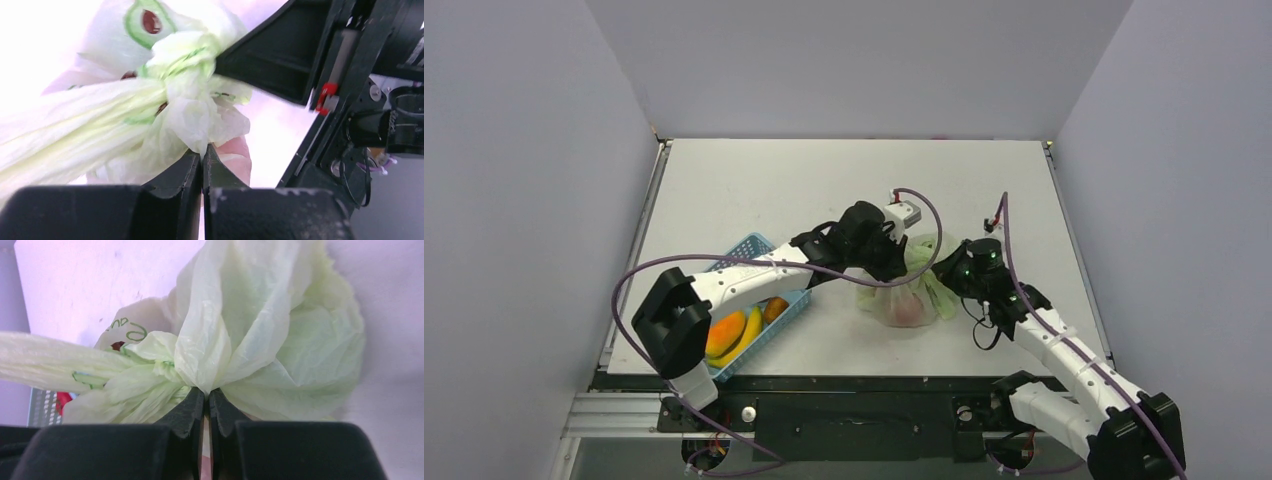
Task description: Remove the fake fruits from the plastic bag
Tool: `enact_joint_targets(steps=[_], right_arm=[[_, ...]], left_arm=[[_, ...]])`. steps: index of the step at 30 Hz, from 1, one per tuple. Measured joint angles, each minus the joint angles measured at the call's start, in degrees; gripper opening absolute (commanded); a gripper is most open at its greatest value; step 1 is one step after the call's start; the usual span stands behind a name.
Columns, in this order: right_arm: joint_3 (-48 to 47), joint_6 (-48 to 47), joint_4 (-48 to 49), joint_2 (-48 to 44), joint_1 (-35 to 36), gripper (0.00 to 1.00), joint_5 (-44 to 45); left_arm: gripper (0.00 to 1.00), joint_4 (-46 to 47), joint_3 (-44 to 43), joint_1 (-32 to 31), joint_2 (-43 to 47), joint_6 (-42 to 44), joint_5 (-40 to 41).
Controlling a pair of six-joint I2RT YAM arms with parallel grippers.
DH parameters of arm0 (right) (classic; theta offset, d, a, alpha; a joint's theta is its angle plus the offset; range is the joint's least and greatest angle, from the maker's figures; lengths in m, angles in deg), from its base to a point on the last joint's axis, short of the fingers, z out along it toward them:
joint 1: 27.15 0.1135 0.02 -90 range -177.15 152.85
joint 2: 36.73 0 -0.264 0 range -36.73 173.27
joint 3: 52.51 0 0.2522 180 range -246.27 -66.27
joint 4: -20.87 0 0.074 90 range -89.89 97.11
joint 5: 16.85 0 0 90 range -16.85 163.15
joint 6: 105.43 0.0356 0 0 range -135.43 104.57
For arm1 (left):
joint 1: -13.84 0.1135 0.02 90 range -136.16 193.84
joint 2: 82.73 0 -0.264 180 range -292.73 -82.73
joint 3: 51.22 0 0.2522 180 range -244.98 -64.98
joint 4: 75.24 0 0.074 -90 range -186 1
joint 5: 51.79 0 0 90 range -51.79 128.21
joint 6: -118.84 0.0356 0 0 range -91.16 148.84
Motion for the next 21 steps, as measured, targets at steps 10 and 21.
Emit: enact_joint_targets(steps=[10, 21], right_arm=[[-3.8, -7.3, -7.9, -6.0, -22.0, 0.00, 3.9], [-5.8, -15.4, -12.3, -2.8, -32.0, 0.00, -4.2]], left_arm=[[0.00, 1.0, 2.3, 0.2, 5.6, -0.6, 12.4], [0.00, 1.4, 2.9, 0.2, 6.3, -1.5, 13.1]])
